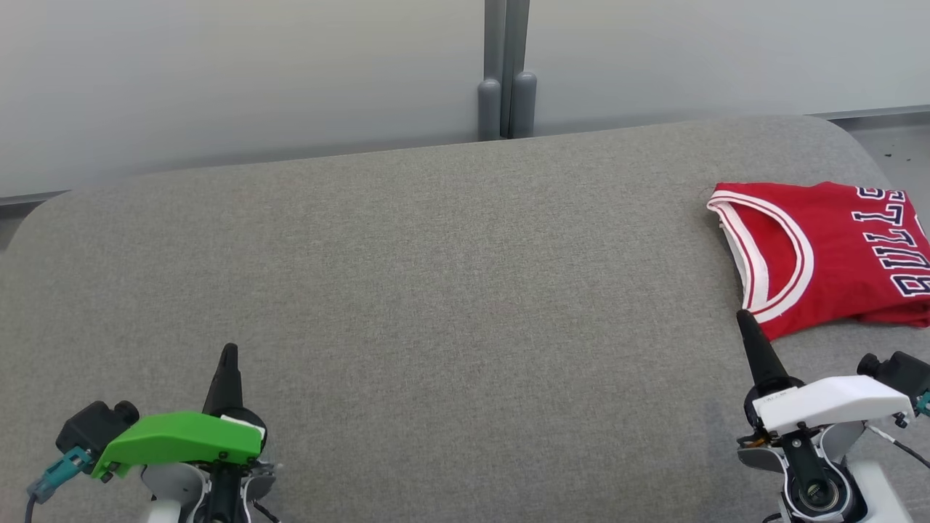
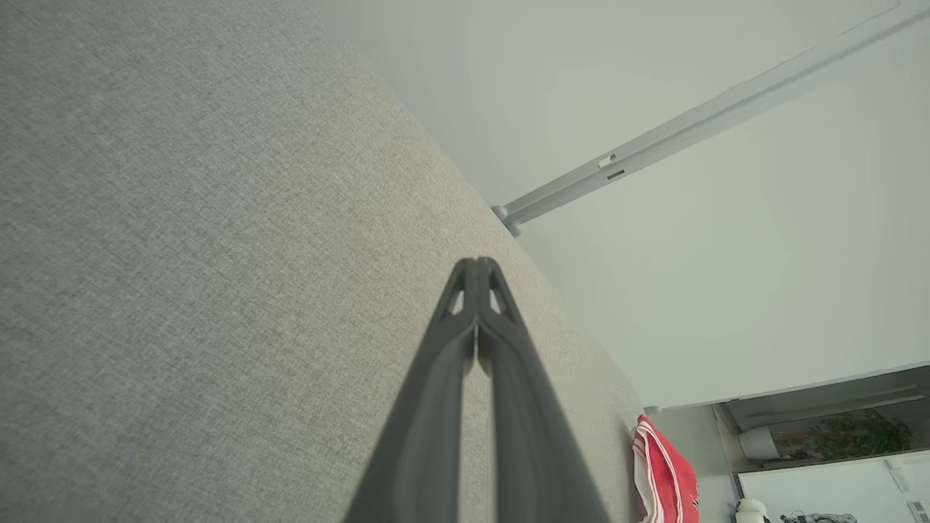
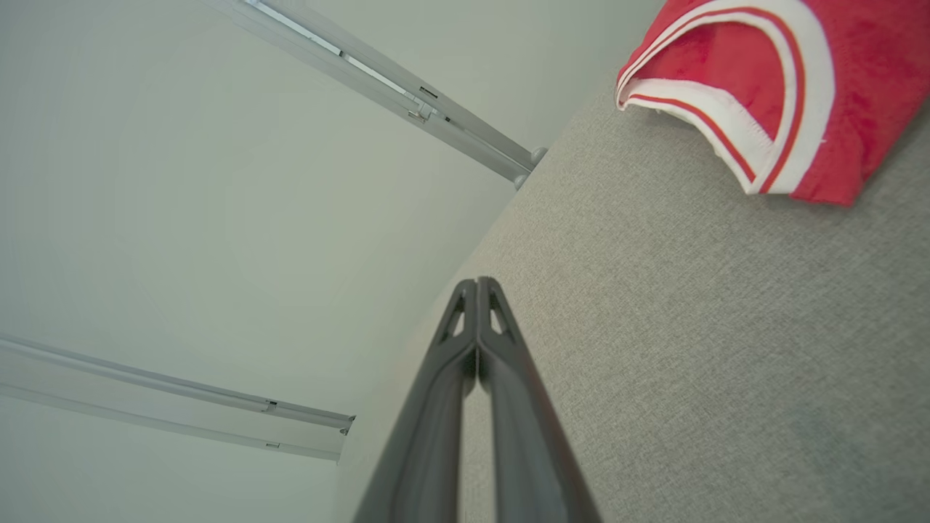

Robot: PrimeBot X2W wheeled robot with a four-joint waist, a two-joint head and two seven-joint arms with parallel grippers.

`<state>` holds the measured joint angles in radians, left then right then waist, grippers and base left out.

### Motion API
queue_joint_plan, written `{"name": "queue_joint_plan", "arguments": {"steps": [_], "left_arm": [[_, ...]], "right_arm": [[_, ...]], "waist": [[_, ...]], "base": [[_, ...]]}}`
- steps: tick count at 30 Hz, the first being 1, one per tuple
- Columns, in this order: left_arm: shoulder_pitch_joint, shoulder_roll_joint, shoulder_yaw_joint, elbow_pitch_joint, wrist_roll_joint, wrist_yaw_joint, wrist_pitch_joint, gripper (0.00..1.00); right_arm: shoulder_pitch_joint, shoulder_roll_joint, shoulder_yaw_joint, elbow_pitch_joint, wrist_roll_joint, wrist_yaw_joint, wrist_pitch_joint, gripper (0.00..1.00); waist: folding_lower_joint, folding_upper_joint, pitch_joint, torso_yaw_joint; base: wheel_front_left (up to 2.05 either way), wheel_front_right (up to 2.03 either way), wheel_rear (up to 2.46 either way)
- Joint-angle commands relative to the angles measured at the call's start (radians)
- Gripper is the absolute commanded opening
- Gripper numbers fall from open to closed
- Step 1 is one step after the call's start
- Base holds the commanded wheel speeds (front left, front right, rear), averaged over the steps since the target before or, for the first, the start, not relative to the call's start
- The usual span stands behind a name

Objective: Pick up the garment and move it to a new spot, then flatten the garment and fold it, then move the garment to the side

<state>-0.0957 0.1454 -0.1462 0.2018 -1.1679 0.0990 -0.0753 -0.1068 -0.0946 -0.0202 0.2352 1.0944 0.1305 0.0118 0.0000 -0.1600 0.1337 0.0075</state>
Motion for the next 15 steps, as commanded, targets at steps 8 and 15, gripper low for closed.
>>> {"name": "queue_joint_plan", "arguments": {"steps": [8, 15], "left_arm": [[-0.038, -0.014, 0.04, 0.004, -0.083, -0.029, 0.023, 0.0], [-0.049, -0.023, 0.058, 0.009, -0.132, -0.044, 0.036, 0.0]], "right_arm": [[-0.033, -0.018, -0.008, 0.012, 0.116, 0.0, 0.011, 0.0], [-0.04, -0.027, -0.009, 0.023, 0.181, 0.0, 0.015, 0.0]], "waist": [[0.0, 0.0, 0.003, -0.001], [0.0, 0.0, 0.005, -0.002]], "base": [[0.0, 0.0, 0.0], [0.0, 0.0, 0.0]]}}
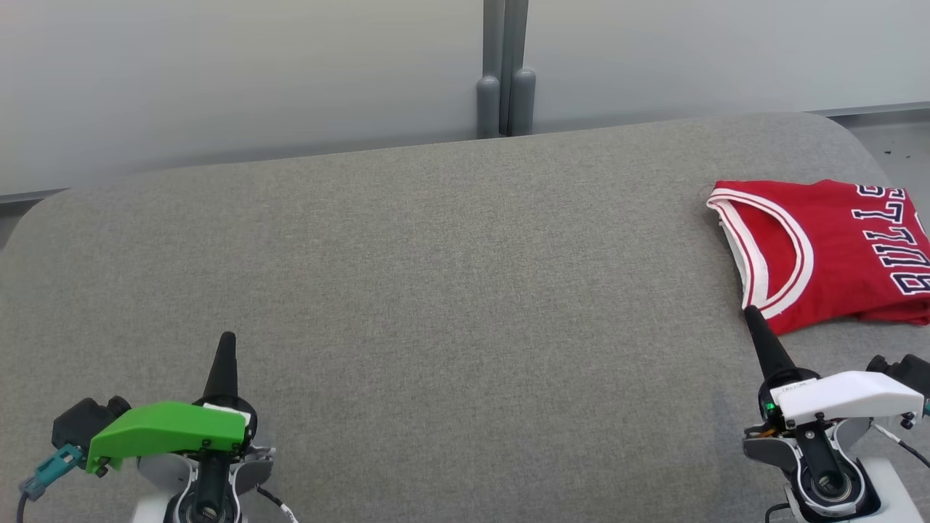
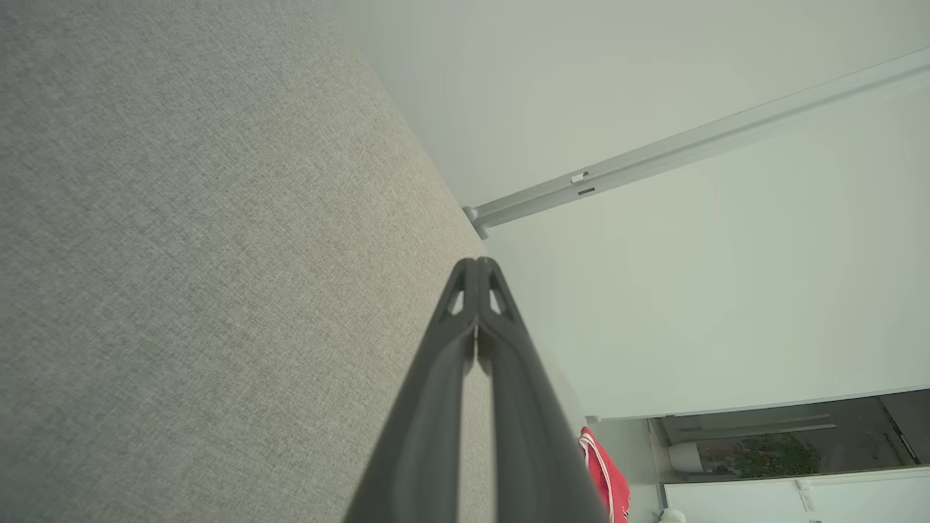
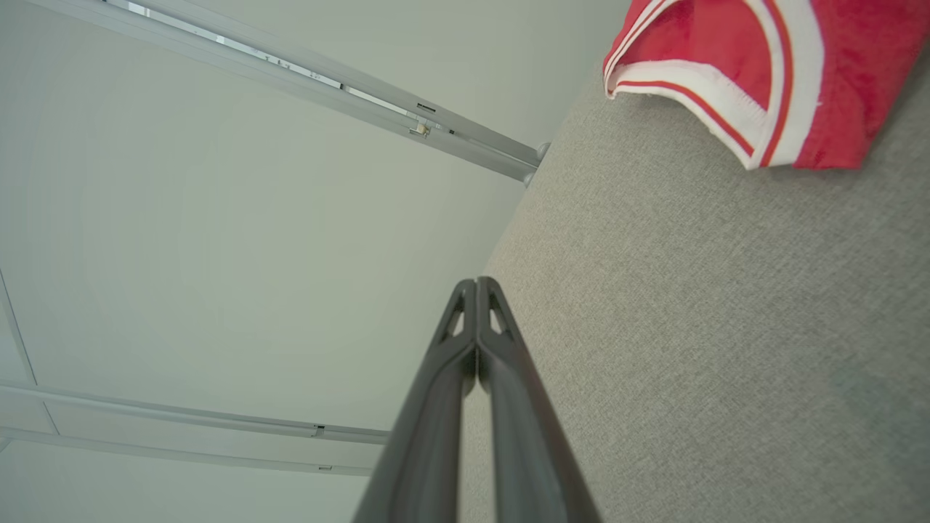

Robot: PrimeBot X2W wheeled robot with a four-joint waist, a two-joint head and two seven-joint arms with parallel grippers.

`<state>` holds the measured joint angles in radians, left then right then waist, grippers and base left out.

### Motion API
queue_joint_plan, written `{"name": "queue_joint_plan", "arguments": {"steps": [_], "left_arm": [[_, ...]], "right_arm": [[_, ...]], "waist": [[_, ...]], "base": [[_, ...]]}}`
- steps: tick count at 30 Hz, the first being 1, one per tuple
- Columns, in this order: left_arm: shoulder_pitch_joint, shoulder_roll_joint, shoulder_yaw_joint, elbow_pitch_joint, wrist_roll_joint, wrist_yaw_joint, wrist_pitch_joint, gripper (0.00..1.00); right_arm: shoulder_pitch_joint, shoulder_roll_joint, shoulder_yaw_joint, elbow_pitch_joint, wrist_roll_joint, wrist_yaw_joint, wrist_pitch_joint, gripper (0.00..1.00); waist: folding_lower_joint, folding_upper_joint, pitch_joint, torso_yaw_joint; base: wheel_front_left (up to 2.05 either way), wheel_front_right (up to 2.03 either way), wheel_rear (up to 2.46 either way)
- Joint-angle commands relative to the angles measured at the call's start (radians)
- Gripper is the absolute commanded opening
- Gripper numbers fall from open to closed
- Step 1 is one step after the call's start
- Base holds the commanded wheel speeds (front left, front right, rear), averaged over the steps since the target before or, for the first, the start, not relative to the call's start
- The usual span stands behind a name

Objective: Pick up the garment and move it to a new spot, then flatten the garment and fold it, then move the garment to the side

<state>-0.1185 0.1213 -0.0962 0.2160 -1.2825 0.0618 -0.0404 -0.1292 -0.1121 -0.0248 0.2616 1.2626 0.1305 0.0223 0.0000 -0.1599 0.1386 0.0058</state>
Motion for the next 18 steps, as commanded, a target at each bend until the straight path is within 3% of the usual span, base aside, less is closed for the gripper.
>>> {"name": "queue_joint_plan", "arguments": {"steps": [1, 18], "left_arm": [[-0.027, 0.0, 0.012, -0.004, -0.024, -0.009, 0.004, 0.0], [-0.05, -0.027, 0.059, 0.009, -0.142, -0.047, 0.038, 0.0]], "right_arm": [[-0.019, -0.011, -0.005, -0.002, 0.023, 0.0, 0.004, 0.0], [-0.041, -0.034, 0.0, 0.026, 0.198, 0.0, 0.01, 0.0]], "waist": [[0.0, 0.0, 0.0, 0.0], [0.0, 0.0, 0.006, -0.002]], "base": [[0.0, 0.0, 0.0], [0.0, 0.0, 0.0]]}}
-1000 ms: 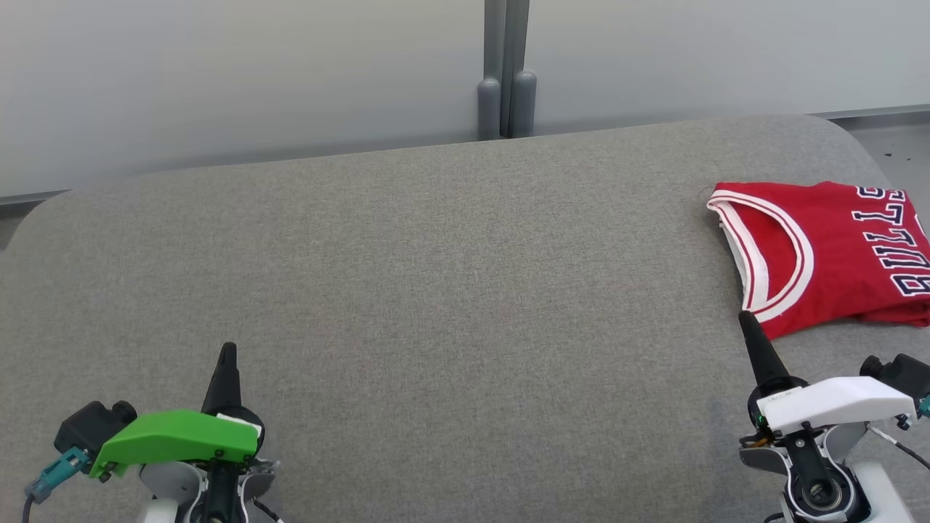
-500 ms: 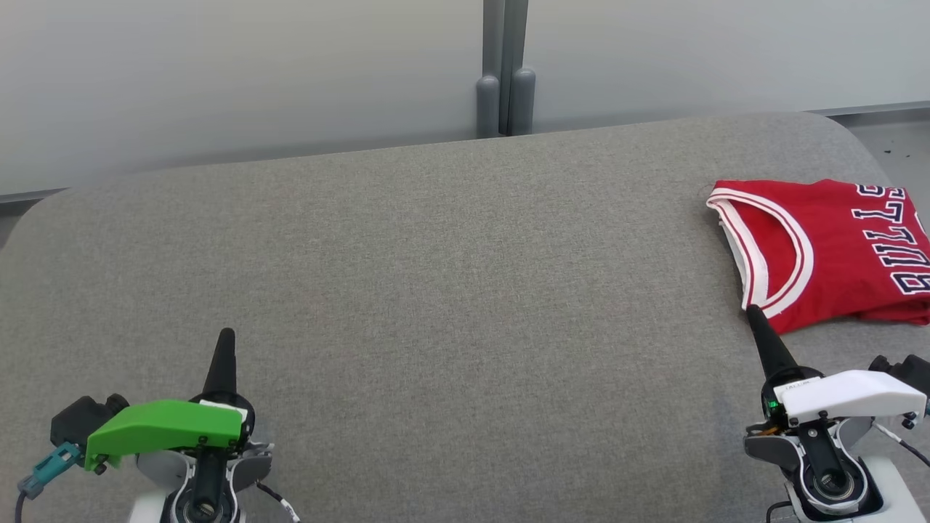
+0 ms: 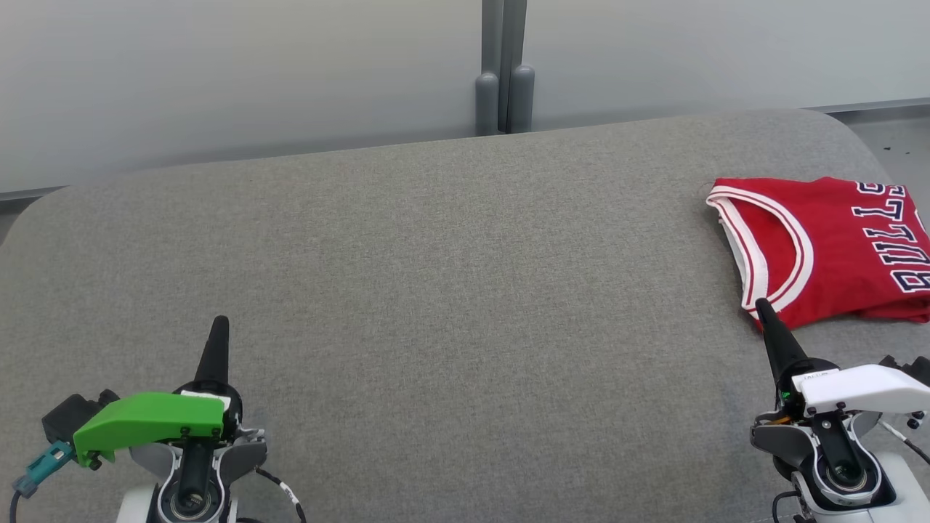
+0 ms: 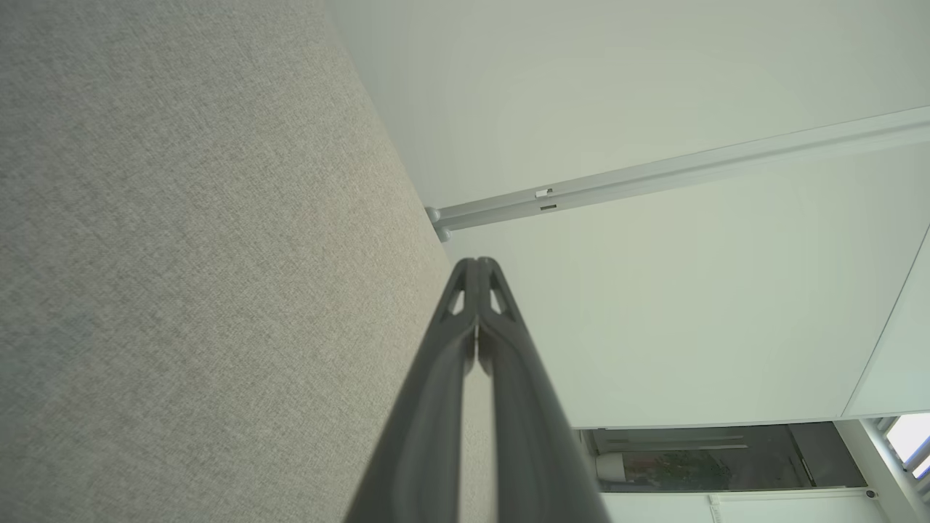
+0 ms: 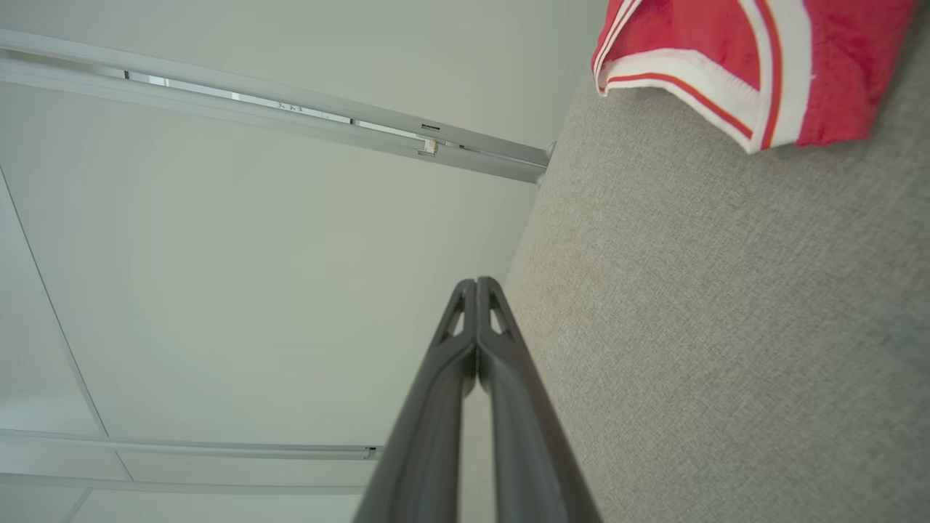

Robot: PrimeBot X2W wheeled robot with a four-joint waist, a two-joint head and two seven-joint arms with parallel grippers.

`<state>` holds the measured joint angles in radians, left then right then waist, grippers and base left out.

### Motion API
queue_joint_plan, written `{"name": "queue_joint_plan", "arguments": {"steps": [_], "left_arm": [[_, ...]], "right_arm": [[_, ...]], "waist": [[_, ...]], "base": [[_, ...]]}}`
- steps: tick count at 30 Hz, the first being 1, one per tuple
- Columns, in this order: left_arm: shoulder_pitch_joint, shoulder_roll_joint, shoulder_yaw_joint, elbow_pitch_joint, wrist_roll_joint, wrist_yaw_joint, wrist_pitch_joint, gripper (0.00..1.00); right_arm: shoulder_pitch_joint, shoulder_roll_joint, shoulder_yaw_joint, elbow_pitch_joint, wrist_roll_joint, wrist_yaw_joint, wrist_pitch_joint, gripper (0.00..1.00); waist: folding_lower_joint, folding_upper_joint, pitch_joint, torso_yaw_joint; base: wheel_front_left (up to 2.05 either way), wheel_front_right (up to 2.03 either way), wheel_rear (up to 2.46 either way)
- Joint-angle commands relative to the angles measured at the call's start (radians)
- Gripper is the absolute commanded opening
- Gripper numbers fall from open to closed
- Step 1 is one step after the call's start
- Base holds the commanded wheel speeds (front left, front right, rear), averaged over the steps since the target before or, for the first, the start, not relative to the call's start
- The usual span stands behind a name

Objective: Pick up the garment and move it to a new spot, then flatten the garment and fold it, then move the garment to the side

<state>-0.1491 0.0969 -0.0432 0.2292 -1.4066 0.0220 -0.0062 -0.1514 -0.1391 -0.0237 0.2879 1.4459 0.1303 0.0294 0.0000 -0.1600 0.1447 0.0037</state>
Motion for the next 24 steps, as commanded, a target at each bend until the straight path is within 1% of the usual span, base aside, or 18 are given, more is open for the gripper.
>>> {"name": "queue_joint_plan", "arguments": {"steps": [1, 24], "left_arm": [[-0.02, -0.003, 0.009, -0.004, -0.023, -0.008, 0.005, 0.0], [-0.048, -0.034, 0.065, 0.013, -0.154, -0.052, 0.044, 0.0]], "right_arm": [[-0.019, -0.008, -0.001, 0.001, 0.023, 0.001, 0.003, 0.0], [-0.041, -0.047, 0.019, 0.029, 0.235, 0.001, -0.004, 0.0]], "waist": [[0.0, 0.0, 0.0, 0.0], [0.0, 0.0, 0.008, -0.003]], "base": [[0.0, 0.0, 0.0], [0.0, 0.0, 0.0]]}}
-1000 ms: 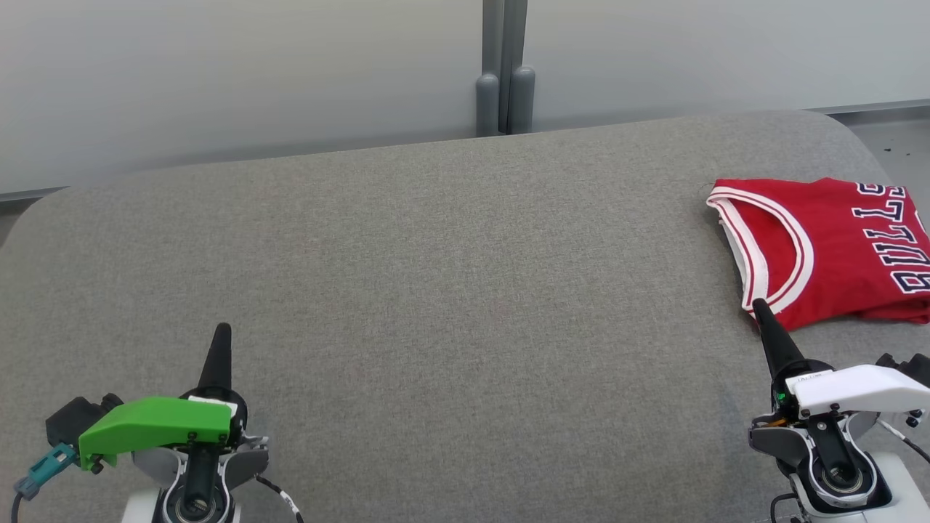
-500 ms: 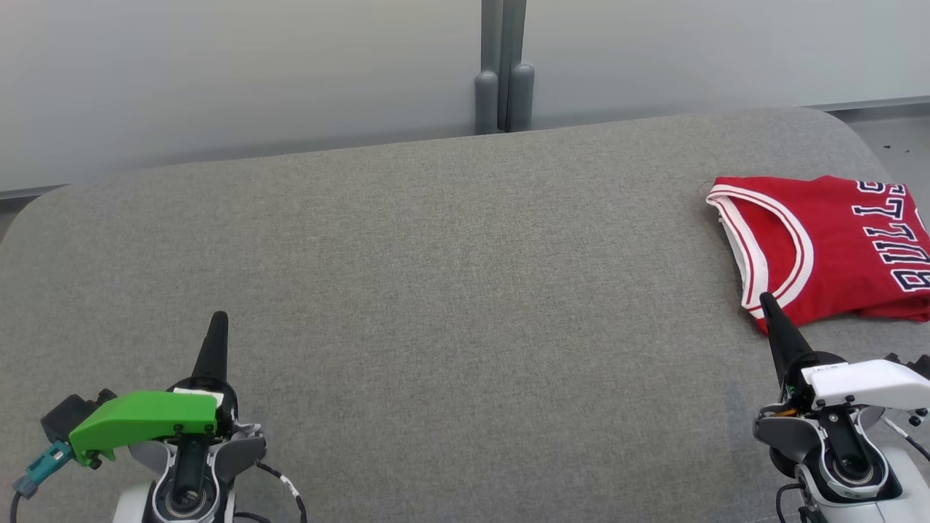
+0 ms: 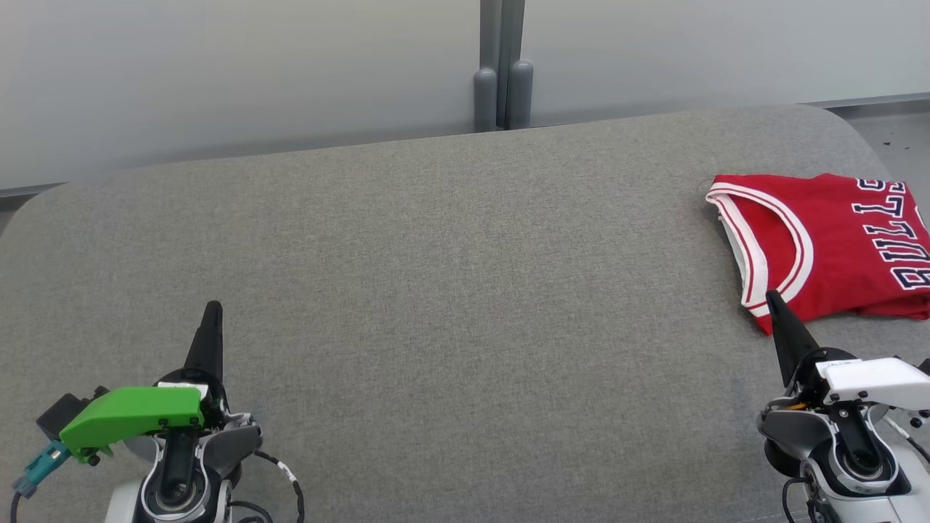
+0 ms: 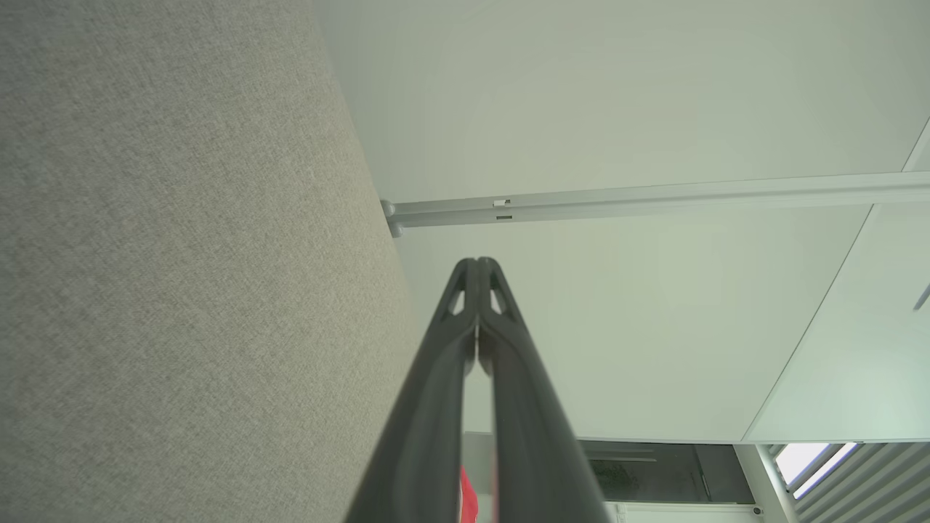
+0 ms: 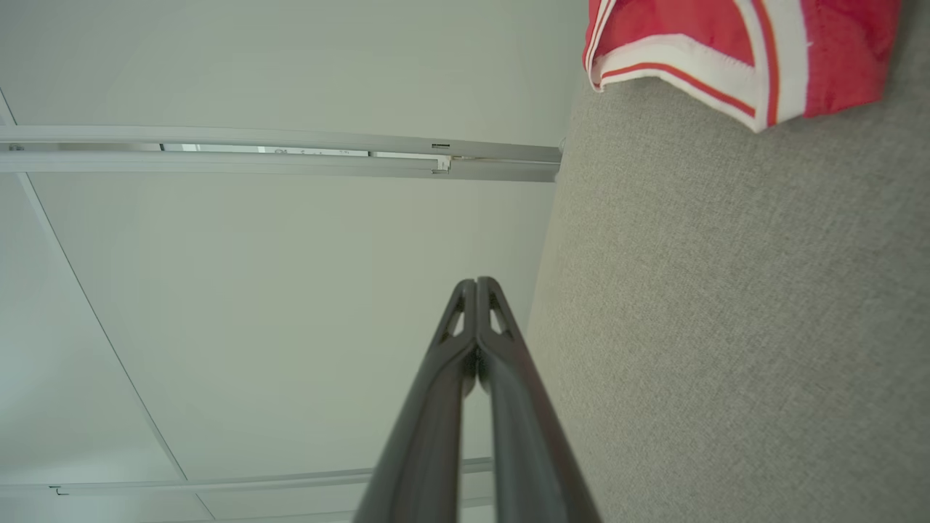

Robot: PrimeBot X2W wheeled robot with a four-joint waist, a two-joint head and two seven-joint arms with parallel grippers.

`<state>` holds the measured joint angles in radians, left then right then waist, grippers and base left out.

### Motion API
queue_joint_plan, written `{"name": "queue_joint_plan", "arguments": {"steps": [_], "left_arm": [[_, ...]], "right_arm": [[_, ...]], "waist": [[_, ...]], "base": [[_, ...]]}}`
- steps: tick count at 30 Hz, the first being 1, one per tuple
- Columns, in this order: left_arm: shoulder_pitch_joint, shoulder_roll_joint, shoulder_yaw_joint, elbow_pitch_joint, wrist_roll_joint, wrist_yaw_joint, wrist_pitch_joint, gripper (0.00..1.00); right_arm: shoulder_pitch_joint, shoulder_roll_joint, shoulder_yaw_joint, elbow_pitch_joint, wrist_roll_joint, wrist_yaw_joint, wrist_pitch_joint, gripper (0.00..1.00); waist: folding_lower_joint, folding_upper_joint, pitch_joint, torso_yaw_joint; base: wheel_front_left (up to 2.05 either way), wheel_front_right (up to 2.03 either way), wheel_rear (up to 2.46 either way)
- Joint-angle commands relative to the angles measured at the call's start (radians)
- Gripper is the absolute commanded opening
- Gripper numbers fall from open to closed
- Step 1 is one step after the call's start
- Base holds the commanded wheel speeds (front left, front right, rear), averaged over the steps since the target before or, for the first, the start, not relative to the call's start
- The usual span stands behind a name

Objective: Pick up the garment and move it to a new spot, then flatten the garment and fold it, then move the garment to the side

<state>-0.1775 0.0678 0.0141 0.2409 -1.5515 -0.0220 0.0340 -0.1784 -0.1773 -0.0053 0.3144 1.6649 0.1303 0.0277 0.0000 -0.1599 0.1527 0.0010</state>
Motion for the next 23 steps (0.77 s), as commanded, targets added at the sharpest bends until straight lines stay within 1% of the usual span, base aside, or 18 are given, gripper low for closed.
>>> {"name": "queue_joint_plan", "arguments": {"steps": [1, 12, 23], "left_arm": [[-0.021, -0.005, 0.009, 0.002, -0.014, -0.01, 0.006, 0.0], [-0.031, -0.016, 0.033, 0.008, -0.069, -0.026, 0.021, 0.0], [-0.029, -0.017, 0.033, 0.008, -0.069, -0.027, 0.022, 0.0]], "right_arm": [[-0.014, -0.011, 0.002, 0.003, 0.025, 0.001, -0.003, 0.0], [-0.022, -0.03, 0.016, 0.014, 0.117, 0.001, -0.01, 0.0], [-0.021, -0.044, 0.034, 0.008, 0.134, 0.001, -0.023, 0.0]], "waist": [[0.0, 0.0, 0.0, 0.0], [0.0, 0.0, 0.004, -0.001], [0.0, 0.0, 0.005, -0.001]], "base": [[0.0, 0.0, 0.0], [0.0, 0.0, 0.0], [0.0, 0.0, 0.0]]}}
